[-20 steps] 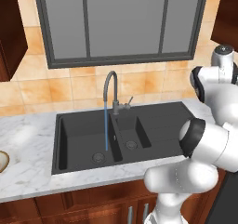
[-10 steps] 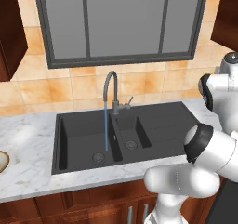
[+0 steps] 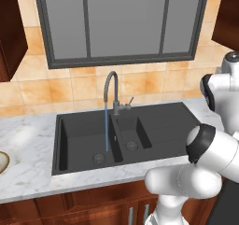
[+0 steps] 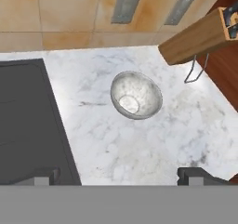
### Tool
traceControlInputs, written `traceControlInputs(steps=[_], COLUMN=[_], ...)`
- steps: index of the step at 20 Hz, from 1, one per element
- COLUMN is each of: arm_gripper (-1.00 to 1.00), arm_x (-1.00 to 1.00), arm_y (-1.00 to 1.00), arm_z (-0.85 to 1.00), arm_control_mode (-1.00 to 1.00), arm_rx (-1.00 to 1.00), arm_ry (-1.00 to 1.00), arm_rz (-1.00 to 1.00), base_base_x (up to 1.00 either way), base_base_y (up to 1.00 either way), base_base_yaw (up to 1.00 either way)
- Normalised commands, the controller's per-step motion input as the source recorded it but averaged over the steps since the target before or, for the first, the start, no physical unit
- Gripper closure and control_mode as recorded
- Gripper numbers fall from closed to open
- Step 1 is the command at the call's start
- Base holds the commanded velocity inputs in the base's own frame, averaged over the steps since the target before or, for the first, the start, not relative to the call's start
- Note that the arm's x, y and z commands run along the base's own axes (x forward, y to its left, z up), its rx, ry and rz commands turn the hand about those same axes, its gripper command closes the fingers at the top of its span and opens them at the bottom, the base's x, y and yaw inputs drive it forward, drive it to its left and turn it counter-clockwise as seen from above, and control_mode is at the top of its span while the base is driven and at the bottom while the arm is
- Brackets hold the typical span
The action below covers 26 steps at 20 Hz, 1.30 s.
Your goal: Rinse each bowl for a few seconds and place them down in the sink or on the counter.
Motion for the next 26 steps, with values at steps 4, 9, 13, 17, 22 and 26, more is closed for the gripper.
traceControlInputs(steps=[4, 9, 13, 17, 22, 26], arm_gripper=[-1.0, -1.0, -1.0, -1.0, -1.0, -1.0], arm_x=[0.0, 0.0, 0.04, 0.11, 0.12, 0.18], arm_y=[-0.08, -0.14, -0.09, -0.1, -0.09, -0.15], arm_z=[-0.14, -0.31, -0.35, -0.24, -0.24, -0.32], arm_control_mode=[-1.0, -1.0, -1.0, -1.0, -1.0, -1.0], arm_rx=[-0.06, -0.06, -0.06, -0.01, 0.0, 0.0], arm_ry=[0.16, 0.12, 0.08, 0.01, -0.03, 0.0], arm_rz=[0.04, 0.06, 0.08, 0.11, 0.12, 0.11], base_base_x=[0.0, 0.0, 0.0, 0.0, 0.0, 0.0], base_base_y=[0.0, 0.0, 0.0, 0.0, 0.0, 0.0], base_base_yaw=[0.0, 0.0, 0.0, 0.0, 0.0, 0.0])
